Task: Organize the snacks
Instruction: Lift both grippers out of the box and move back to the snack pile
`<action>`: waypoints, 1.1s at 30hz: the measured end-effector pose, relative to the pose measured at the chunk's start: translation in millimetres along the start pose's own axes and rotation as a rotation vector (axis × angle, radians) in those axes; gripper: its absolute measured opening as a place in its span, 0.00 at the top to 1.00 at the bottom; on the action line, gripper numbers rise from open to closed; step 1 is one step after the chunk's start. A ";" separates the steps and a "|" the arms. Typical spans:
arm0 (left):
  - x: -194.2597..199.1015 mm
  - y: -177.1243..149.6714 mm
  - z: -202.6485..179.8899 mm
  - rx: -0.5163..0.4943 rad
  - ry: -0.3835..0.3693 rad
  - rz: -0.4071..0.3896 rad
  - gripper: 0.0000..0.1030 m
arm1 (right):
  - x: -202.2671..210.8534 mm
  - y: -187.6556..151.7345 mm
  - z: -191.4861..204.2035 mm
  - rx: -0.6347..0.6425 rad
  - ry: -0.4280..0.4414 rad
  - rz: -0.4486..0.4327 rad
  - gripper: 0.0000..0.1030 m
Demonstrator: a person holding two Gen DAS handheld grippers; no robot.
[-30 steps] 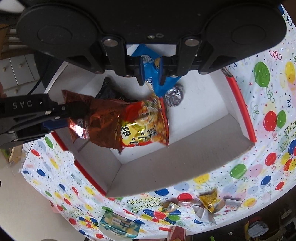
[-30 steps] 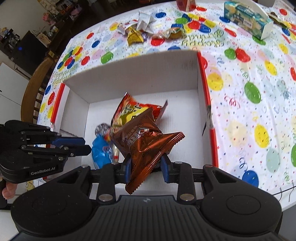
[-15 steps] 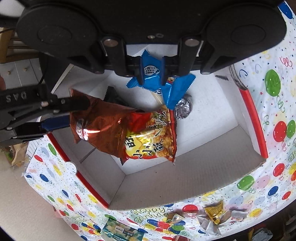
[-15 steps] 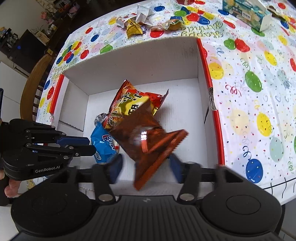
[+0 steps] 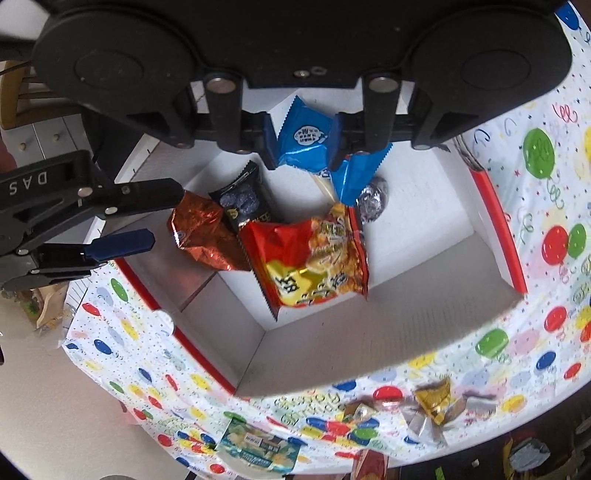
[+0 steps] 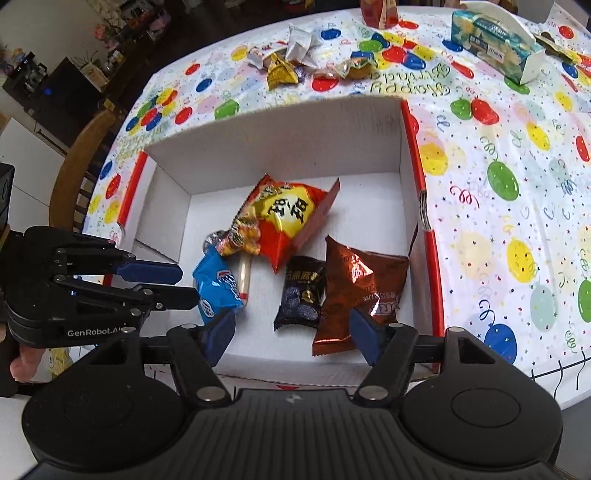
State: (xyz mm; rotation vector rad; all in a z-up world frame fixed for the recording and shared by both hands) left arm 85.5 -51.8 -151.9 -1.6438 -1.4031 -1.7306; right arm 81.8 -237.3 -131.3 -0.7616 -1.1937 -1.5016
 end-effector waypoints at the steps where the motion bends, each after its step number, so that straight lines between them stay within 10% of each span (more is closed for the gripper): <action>1: 2.6 1.0 -0.6 -0.004 0.004 -0.010 0.66 | 2.3 0.8 0.8 0.002 0.001 -0.006 0.34; 18: 56.4 45.7 4.8 -0.037 0.141 -0.233 0.18 | 64.1 53.6 21.0 0.065 0.020 -0.175 0.25; 33: 73.9 102.7 41.2 0.044 0.270 -0.353 0.01 | 66.9 146.8 20.2 0.073 -0.009 -0.236 0.20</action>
Point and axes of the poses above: each gripper's, at about its wrist camera, not at the fingertips, and x roughly against the way its jaws point, z to its left, y to its top, the point moved 2 cm from there along -x, roughly the way its jaws point, and after that the axes turned 9 degrees about -x, right-handed, at the moved point
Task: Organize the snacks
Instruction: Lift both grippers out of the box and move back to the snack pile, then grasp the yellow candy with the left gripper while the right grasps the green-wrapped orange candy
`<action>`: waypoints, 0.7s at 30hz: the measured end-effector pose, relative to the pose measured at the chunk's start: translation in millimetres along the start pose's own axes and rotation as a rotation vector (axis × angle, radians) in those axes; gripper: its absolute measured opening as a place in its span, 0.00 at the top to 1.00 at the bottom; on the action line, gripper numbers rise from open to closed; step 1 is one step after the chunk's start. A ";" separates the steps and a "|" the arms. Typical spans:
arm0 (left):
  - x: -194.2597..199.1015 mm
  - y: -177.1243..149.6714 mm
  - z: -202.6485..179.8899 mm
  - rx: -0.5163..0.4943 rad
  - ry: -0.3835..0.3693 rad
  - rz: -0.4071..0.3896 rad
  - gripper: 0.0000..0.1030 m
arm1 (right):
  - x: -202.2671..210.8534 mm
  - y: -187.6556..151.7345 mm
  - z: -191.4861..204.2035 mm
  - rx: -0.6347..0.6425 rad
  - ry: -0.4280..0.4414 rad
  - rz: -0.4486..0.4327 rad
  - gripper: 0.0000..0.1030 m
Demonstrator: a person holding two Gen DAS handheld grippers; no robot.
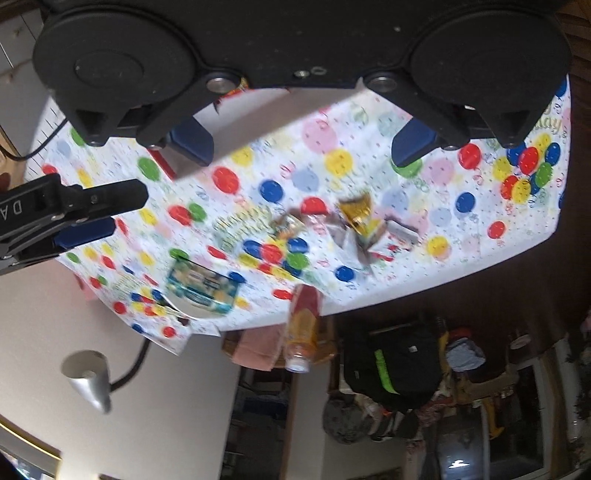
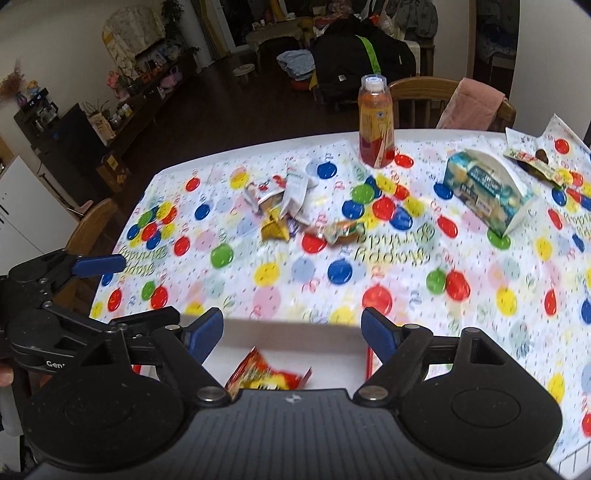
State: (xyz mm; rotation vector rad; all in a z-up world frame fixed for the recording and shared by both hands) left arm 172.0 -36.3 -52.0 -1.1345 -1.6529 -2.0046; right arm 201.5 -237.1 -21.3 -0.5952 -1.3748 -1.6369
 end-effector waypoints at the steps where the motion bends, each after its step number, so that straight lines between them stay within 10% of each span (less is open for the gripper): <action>1: -3.4 2.9 3.2 0.004 0.014 0.000 0.01 | -4.4 5.3 -0.8 0.001 -0.002 0.000 0.20; 21: -125.0 43.3 50.5 0.011 0.154 0.074 0.01 | -133.7 97.9 -48.0 -0.175 -0.099 0.085 0.20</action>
Point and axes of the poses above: each gripper's, at about its wrist camera, not at the fingertips, and x roughly against the way its jaws point, z to its left, y to its top, the point moved 2 cm from there along -x, roughly the way its jaws point, and after that the axes turned 9 degrees about -x, right-handed, at the moved point
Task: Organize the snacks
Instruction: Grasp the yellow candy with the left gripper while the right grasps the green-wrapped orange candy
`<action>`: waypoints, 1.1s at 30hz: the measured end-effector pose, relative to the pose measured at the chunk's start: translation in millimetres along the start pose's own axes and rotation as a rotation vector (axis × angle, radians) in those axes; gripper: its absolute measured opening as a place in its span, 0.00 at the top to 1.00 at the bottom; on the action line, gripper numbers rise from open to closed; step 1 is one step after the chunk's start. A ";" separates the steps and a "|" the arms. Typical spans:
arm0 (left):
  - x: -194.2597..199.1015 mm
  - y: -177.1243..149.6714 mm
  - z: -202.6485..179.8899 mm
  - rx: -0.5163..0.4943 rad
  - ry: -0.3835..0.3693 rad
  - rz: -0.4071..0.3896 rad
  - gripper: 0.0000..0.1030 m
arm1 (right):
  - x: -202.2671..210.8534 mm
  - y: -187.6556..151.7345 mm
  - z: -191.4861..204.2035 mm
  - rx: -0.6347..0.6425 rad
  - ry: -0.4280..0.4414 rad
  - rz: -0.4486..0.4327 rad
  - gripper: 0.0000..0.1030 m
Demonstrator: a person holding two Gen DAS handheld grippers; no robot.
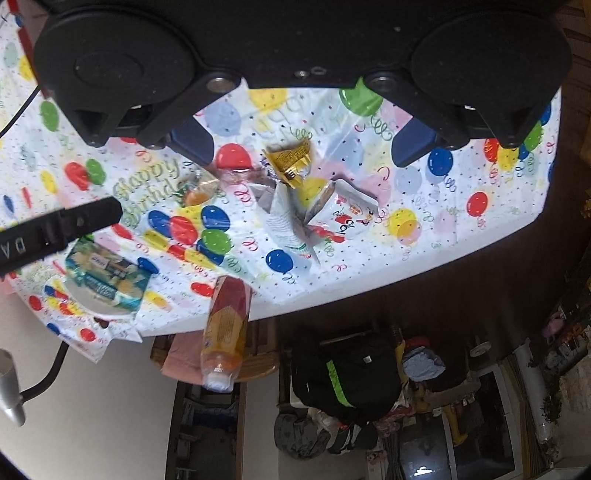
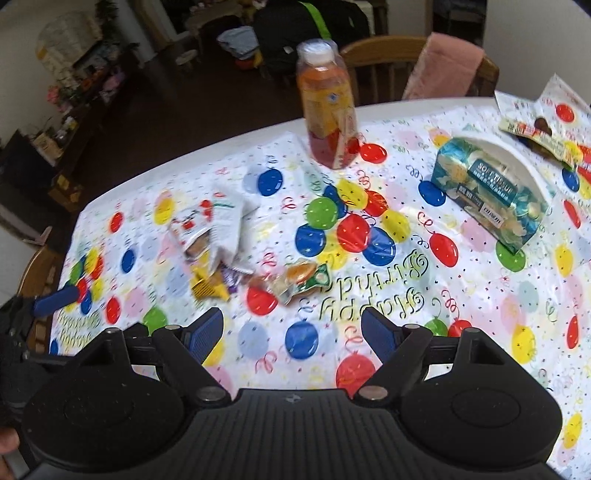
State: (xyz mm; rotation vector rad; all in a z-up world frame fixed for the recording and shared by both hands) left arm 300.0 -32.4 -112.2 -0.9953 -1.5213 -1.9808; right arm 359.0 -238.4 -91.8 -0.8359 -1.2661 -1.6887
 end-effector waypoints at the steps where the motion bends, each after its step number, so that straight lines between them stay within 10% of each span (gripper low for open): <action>1: -6.5 0.5 -0.1 -0.005 0.004 0.006 0.01 | -6.7 3.5 -1.5 -0.008 -0.006 0.005 0.20; 19: -96.1 5.1 8.8 0.035 -0.041 0.103 0.10 | -112.7 30.7 -12.1 -0.112 -0.049 0.112 0.21; 33: -127.3 2.7 13.6 0.144 -0.145 0.164 0.41 | -144.5 30.1 -12.4 -0.162 -0.022 0.164 0.42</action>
Point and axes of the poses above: each gripper's, at about its wrist camera, not at the fingertips, and x roughly against the way its jaws point, z to its left, y to its top, the point moved 2 cm from there along -x, roughly the way its jaws point, and after that the axes turned 9 degrees about -x, right-handed, at the moved point
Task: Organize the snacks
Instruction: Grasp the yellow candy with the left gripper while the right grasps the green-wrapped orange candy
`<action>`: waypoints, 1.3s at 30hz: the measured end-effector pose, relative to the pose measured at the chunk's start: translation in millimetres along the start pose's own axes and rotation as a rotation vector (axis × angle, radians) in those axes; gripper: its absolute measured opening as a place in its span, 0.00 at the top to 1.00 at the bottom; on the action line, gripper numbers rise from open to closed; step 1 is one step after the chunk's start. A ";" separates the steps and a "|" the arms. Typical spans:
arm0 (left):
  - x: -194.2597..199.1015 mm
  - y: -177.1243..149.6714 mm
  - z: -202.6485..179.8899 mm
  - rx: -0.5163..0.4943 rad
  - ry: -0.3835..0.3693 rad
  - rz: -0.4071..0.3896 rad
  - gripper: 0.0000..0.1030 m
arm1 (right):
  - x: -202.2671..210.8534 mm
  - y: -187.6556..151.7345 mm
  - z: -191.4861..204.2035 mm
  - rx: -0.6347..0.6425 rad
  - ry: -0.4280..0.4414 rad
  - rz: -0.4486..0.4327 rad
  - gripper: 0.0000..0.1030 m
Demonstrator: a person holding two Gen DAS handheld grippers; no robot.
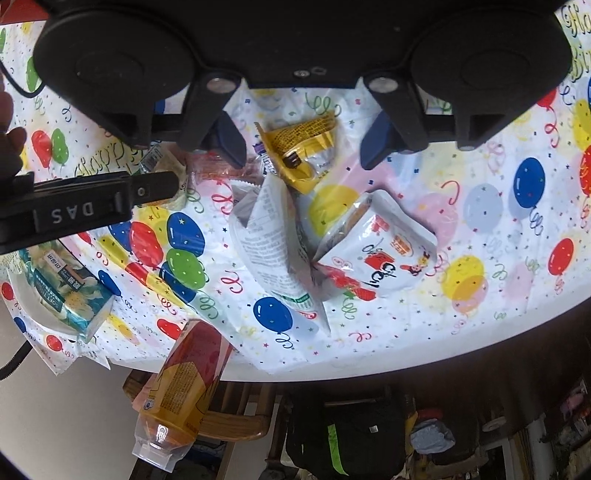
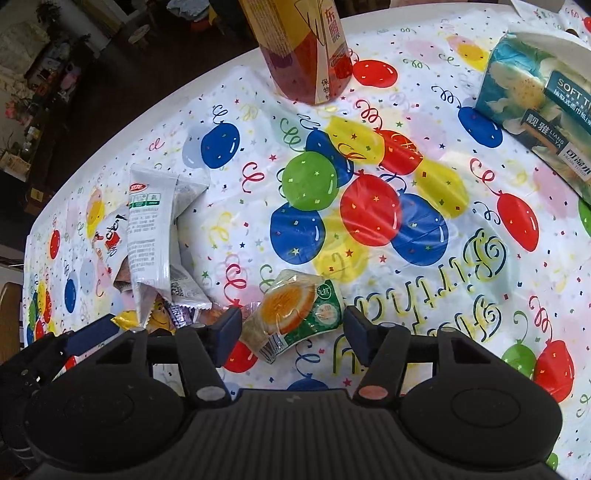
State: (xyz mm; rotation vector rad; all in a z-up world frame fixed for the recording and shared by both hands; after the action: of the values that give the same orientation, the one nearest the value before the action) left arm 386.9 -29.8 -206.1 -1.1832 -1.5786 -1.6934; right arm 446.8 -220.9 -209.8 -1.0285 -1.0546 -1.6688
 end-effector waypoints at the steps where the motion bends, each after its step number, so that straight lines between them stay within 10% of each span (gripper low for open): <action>1: -0.7 0.0 0.1 0.003 -0.004 0.002 0.42 | -1.0 0.2 0.1 0.001 -0.001 0.000 0.42; 14: 1.6 -4.1 10.8 0.064 -0.012 0.006 0.73 | 2.5 -4.7 -0.6 0.000 0.010 -0.012 0.64; 39: 89.8 -32.5 4.2 0.045 -0.042 -0.018 0.74 | 114.5 -67.4 -8.7 0.120 0.080 -0.072 0.64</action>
State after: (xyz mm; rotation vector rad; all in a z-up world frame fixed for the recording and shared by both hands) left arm 317.9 -4.2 -145.1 -1.1925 -1.6482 -1.6457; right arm 351.0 -240.1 -119.3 -0.8488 -1.1366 -1.6685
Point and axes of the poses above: each gripper's, at about its wrist camera, not at the fingertips, and x roughly against the way its jaws point, z to its left, y to its top, the point moved 2 cm from there along -x, roughly the way its jaws point, and after that the axes turned 9 degrees about -x, right-handed, at the moved point
